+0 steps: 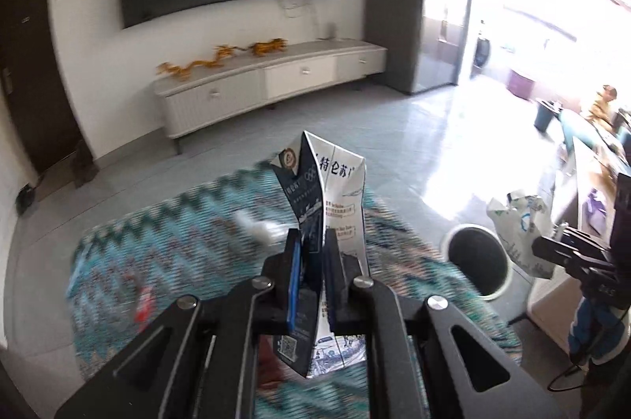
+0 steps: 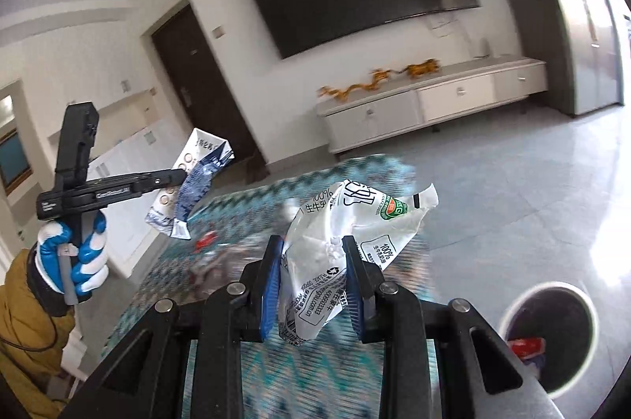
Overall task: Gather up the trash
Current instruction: 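Carry carton and bag over the bin and open both tools to drop them, then move both tools back over the remaining trash on the blanket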
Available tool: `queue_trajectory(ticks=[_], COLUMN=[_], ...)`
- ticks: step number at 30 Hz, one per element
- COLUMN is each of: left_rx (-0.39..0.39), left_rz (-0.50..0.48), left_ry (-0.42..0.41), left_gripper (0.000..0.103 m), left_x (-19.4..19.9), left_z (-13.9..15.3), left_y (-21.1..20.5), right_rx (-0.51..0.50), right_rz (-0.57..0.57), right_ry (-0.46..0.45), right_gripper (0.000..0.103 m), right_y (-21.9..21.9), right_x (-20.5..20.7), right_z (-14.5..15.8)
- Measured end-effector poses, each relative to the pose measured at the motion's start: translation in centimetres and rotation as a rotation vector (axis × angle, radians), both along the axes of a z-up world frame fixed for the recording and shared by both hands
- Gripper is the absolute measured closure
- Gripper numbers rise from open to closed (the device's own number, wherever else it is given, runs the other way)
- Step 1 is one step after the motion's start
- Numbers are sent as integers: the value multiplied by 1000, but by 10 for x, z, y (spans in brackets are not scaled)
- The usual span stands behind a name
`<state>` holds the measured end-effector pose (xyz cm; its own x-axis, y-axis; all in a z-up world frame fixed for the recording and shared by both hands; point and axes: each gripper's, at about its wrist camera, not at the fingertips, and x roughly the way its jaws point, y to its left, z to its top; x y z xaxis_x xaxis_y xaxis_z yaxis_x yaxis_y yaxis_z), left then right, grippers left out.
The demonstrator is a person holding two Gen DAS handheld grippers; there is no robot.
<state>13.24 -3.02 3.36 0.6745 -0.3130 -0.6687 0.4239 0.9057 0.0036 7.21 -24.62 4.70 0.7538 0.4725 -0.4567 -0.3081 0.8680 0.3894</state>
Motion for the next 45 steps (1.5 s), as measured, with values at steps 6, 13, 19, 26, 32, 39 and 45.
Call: queue_trajectory(ticks=[6, 13, 19, 26, 32, 39, 45], left_rx=[37, 92, 148, 193, 158, 92, 49], left_rz=[-142, -296, -395, -416, -400, -397, -385], left_ry=[44, 145, 229, 285, 344, 376, 358], left_gripper=[93, 93, 93, 93, 91, 61, 58], left_x=[4, 7, 12, 25, 39, 42, 32], left_z=[-21, -77, -131, -185, -210, -203, -183], left_y=[-103, -226, -314, -380, -395, -381, -362], right_rx=[27, 101, 160, 233, 227, 223, 187], right_rz=[-143, -269, -343, -409, -459, -508, -512], right_ry=[43, 188, 321, 424, 463, 458, 404], right_gripper=[75, 75, 75, 75, 74, 68, 61], right_y=[-80, -162, -214, -251, -261, -265, -252], right_x=[-13, -7, 0, 16, 18, 4, -2], right_z=[-26, -86, -147, -201, -222, -218, -193])
